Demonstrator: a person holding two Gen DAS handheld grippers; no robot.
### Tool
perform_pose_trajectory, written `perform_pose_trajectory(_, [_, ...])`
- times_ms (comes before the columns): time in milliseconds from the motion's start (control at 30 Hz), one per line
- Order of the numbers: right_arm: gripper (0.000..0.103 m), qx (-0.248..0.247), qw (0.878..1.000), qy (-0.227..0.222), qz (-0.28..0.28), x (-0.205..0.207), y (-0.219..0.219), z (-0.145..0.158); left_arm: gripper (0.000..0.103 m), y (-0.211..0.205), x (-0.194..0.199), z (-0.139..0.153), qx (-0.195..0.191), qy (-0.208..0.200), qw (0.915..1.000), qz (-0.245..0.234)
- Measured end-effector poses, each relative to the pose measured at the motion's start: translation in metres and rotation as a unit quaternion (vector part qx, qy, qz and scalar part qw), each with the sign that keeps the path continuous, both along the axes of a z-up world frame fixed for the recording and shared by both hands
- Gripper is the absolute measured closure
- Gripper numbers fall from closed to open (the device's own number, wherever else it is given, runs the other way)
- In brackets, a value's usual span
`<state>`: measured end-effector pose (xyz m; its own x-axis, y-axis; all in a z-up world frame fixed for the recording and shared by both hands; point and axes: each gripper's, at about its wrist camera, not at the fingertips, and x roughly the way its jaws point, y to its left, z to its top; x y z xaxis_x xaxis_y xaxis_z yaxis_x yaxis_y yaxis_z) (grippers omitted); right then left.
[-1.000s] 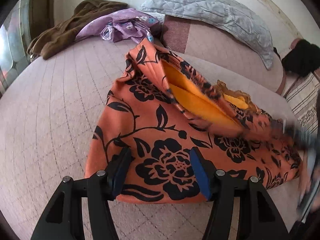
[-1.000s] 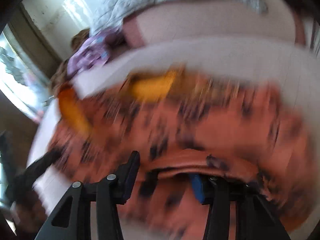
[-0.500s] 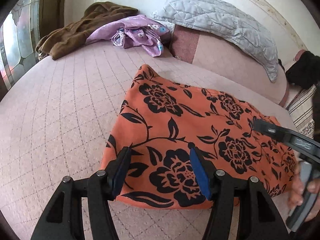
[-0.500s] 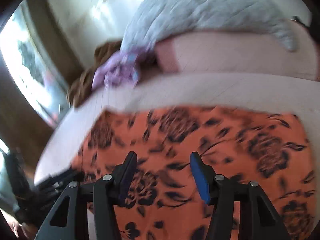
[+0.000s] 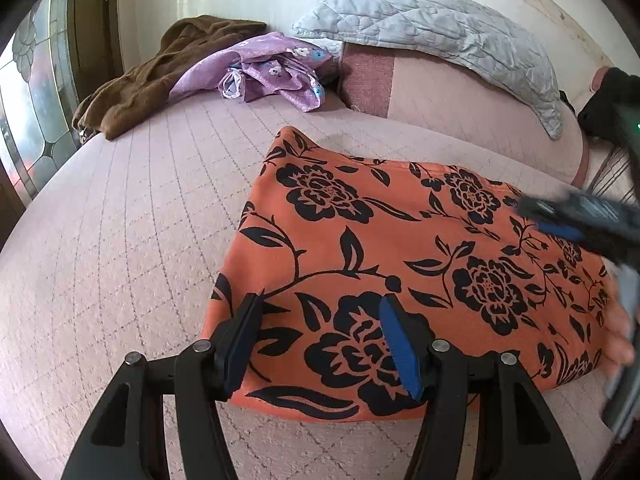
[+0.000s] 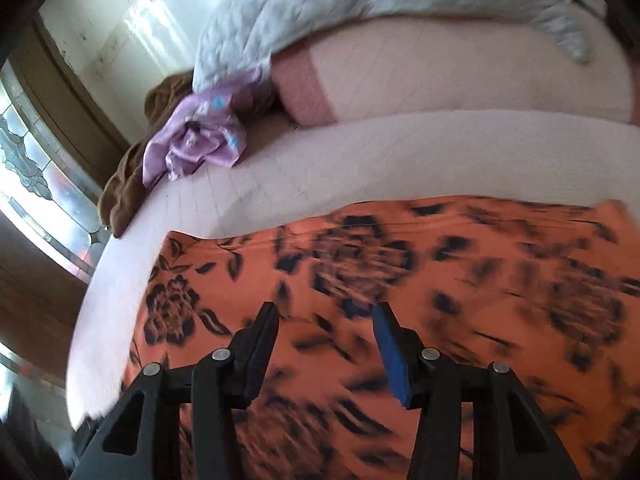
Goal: Fold small clothes
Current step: 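Press the folded blouse flat with both tools open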
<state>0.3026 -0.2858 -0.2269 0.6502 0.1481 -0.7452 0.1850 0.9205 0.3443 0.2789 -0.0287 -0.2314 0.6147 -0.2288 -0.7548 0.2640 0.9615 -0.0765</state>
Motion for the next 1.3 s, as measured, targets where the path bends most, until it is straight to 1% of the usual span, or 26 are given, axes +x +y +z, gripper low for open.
perform_pose_trajectory(67, [0.051, -0.03, 0.999, -0.005, -0.015, -0.035, -0.016, 0.008, 0.041, -0.001, -0.001, -0.001, 0.003, -0.001, 1.0, 0.0])
perform_pose_trajectory(133, [0.051, -0.055, 0.998, -0.004, -0.027, -0.059, -0.027, 0.011, 0.041, -0.003, -0.003, -0.001, 0.008, -0.004, 1.0, 0.0])
perform_pose_trajectory(167, [0.051, -0.063, 0.997, 0.001, -0.035, -0.076, -0.037, 0.012, 0.041, -0.003, -0.003, -0.001, 0.01, -0.005, 0.9999, 0.0])
perform_pose_trajectory(233, [0.051, -0.063, 0.997, 0.01, -0.041, -0.101, -0.05, 0.013, 0.041, -0.005, -0.004, -0.002, 0.015, -0.007, 0.9999, 0.001])
perform_pose_trajectory(300, [0.051, -0.08, 0.995, 0.039, -0.046, -0.122, -0.06, 0.002, 0.041, -0.007, -0.004, -0.003, 0.023, -0.01, 0.9997, 0.001])
perform_pose_trajectory(333, [0.051, -0.086, 0.993, 0.063, -0.049, -0.124, -0.064, -0.009, 0.041, -0.008, -0.005, -0.004, 0.026, -0.011, 0.9996, 0.0])
perform_pose_trajectory(367, [0.051, -0.074, 0.992, 0.09, -0.05, -0.131, -0.07, -0.028, 0.04, -0.009, -0.005, -0.004, 0.029, -0.012, 0.9995, -0.001])
perform_pose_trajectory(400, [0.051, -0.059, 0.994, 0.083, -0.049, -0.136, -0.073, -0.036, 0.04, -0.01, -0.006, -0.005, 0.033, -0.015, 0.9993, -0.002])
perform_pose_trajectory(433, [0.051, -0.057, 0.996, 0.045, -0.046, -0.146, -0.075, -0.036, 0.039, -0.01, -0.006, -0.005, 0.039, -0.017, 0.9991, -0.003])
perform_pose_trajectory(467, [0.051, -0.065, 0.997, 0.034, -0.035, -0.151, -0.073, -0.037, 0.039, -0.012, -0.007, -0.006, 0.045, -0.02, 0.9988, -0.004])
perform_pose_trajectory(533, [0.05, -0.067, 0.997, 0.03, -0.041, -0.153, -0.072, -0.037, 0.037, -0.014, -0.008, -0.007, 0.056, -0.025, 0.9981, -0.008])
perform_pose_trajectory(633, [0.049, -0.034, 0.997, 0.033, -0.064, -0.157, -0.079, -0.038, 0.033, -0.017, -0.008, -0.008, 0.064, -0.027, 0.9975, -0.011])
perform_pose_trajectory(700, [0.049, -0.029, 0.997, 0.035, -0.06, -0.156, -0.078, -0.041, 0.028, -0.021, -0.008, -0.009, 0.071, -0.028, 0.997, -0.016])
perform_pose_trajectory(867, [0.049, -0.004, 0.998, 0.034, -0.05, -0.154, -0.083, -0.048, 0.024, -0.031, -0.011, -0.014, 0.102, -0.038, 0.9938, -0.022])
perform_pose_trajectory(967, [0.049, 0.009, 0.999, 0.037, -0.038, -0.153, -0.087, -0.049, 0.023, -0.031, -0.012, -0.015, 0.104, -0.038, 0.9936, -0.021])
perform_pose_trajectory(1033, [0.049, 0.011, 0.999, 0.045, -0.027, -0.149, -0.089, -0.048, 0.023, -0.028, -0.012, -0.012, 0.096, -0.036, 0.9946, -0.018])
perform_pose_trajectory(1133, [0.049, 0.019, 0.998, 0.052, -0.017, -0.146, -0.091, -0.048, 0.023, -0.018, -0.015, 0.003, 0.077, -0.051, 0.9957, 0.0])
perform_pose_trajectory(1233, [0.049, 0.018, 0.999, 0.049, -0.013, -0.146, -0.09, -0.048, 0.023, -0.004, -0.013, 0.013, 0.086, -0.076, 0.9929, 0.033])
perform_pose_trajectory(1267, [0.048, 0.017, 0.998, 0.051, -0.014, -0.145, -0.09, -0.048, 0.023, 0.002, -0.009, 0.012, 0.089, -0.073, 0.9923, 0.044])
perform_pose_trajectory(1300, [0.048, 0.015, 0.998, 0.053, -0.014, -0.145, -0.089, -0.048, 0.023, 0.008, 0.0, 0.004, 0.097, -0.05, 0.9922, 0.06])
